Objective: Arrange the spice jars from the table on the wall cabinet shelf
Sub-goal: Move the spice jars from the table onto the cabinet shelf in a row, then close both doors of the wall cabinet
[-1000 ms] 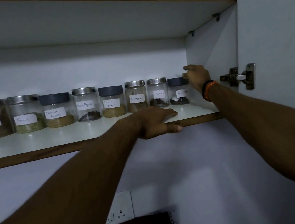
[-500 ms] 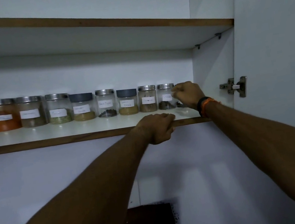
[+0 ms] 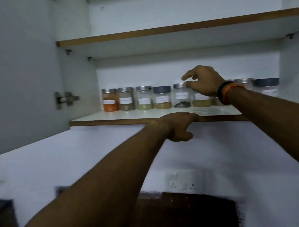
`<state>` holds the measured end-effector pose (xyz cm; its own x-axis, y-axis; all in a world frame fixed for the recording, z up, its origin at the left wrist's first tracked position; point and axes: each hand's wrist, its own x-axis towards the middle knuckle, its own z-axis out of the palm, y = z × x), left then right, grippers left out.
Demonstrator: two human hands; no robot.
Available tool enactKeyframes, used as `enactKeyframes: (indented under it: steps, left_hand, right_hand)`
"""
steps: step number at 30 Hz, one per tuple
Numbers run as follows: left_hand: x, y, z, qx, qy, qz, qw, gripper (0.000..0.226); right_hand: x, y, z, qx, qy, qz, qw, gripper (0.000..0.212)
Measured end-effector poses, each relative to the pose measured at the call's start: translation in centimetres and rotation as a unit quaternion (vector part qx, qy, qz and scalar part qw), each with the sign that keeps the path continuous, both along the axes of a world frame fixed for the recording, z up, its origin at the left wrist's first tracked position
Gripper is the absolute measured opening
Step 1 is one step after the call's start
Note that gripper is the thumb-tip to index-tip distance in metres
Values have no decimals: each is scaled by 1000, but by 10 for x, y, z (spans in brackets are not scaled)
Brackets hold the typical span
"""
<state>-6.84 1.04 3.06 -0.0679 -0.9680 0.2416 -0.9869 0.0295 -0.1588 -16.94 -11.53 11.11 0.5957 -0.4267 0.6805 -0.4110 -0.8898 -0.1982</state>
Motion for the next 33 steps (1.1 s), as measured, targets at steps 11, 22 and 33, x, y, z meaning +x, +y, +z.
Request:
enactKeyframes:
  steps: [11,22,33]
  left_hand:
    - [85,158,19,-70,-57,174,981,68]
    - [130,332,62,-191,-232,356,885,57]
    - [119,442,47,-415,-236,476,739,63]
  right_hand:
    - [124,156,21,-35,-27,215,976,30]
    - [199,308,71,-107,-73,349,928,37]
    - [213,421,123,-195,-142,402,883,50]
